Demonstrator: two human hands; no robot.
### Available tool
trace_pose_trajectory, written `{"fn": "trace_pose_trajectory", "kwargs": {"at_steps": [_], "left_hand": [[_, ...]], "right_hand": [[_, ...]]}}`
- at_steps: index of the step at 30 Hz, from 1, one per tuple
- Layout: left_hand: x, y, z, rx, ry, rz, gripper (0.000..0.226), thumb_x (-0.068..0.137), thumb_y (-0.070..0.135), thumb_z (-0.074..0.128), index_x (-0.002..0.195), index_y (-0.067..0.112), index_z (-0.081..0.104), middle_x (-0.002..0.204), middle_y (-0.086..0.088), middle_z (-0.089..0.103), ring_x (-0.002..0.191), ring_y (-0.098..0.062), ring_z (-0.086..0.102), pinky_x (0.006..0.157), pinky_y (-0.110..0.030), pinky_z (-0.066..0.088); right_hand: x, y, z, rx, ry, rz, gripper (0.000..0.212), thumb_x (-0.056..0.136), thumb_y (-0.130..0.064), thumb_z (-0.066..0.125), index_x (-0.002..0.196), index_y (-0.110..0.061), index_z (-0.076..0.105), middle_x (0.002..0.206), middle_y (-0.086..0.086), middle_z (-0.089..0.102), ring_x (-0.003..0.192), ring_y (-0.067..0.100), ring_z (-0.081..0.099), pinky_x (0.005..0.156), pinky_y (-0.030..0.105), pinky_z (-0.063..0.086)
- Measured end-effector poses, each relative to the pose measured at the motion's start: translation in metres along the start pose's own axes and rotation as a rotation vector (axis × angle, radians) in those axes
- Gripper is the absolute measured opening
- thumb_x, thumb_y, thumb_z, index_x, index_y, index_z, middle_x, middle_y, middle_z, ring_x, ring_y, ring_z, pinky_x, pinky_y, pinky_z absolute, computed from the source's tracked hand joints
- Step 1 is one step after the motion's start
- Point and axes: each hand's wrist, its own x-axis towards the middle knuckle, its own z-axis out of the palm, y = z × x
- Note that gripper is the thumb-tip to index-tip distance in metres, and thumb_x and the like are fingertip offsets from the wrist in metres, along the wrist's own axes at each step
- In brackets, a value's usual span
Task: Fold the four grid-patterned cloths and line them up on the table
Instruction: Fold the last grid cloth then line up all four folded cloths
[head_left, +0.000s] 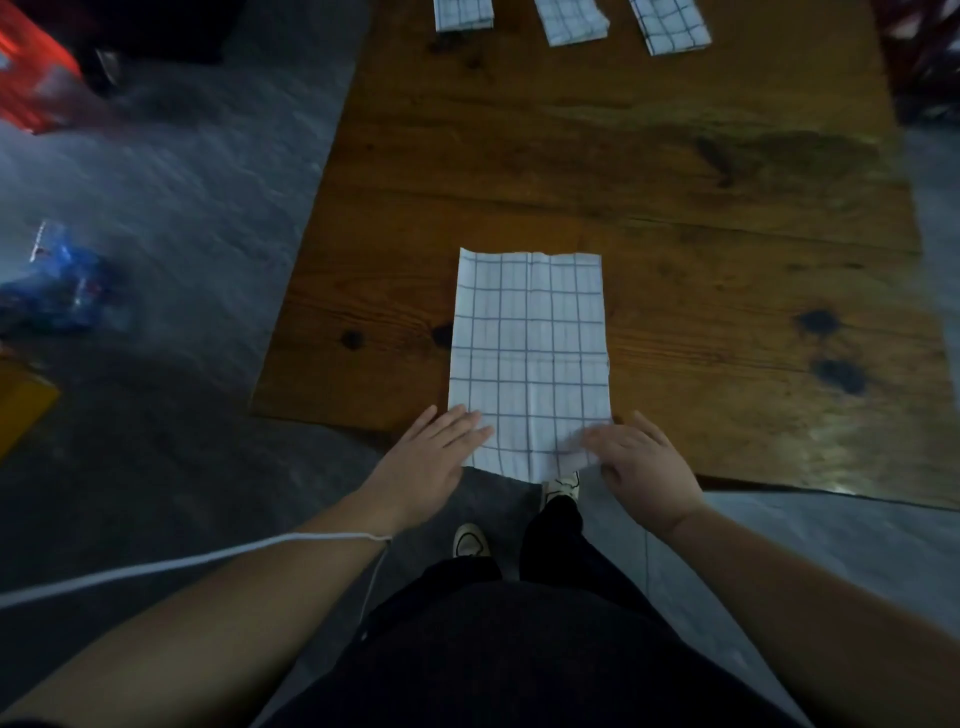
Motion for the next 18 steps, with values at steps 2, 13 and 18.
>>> {"fn": "trace_pose_trajectory", "kwargs": {"at_steps": [2,13,18], "left_hand": [[-0.001,0.007,-0.020,-0.187,0.128,-0.042,0.046,0.104,0.020,0.030,0.147,0.018,0.049,0.158,0.003,0.039,0.149,-0.010,0.026,0.126,-0.034,0.011],[0.109,0.003,-0.117,-0.616,0.395,-0.545,0.022,0.107,0.027,0.046,0.123,0.026,0.061,0.107,0.016,0.061,0.102,-0.003,0.059,0.074,-0.015,0.043],[0.168,-0.015,-0.131,-0.658,0.451,-0.763,0.047,0.103,0.021,0.054,0.147,0.028,0.043,0.138,0.007,0.054,0.117,-0.007,0.052,0.093,-0.027,0.046]], "right_hand": [[0.004,-0.002,-0.014,0.090,0.109,0.079,0.035,0.089,-0.004,0.064,0.118,-0.022,0.070,0.116,-0.005,0.073,0.111,0.017,0.066,0.118,0.042,0.028],[0.115,0.000,-0.108,0.493,0.207,0.451,0.016,0.104,-0.025,0.048,0.102,-0.028,0.064,0.085,-0.011,0.065,0.076,0.008,0.061,0.061,0.031,0.051],[0.177,0.034,-0.105,0.472,0.122,0.512,0.017,0.104,-0.032,0.048,0.115,-0.027,0.060,0.100,-0.007,0.065,0.095,0.016,0.064,0.074,0.033,0.055]]}}
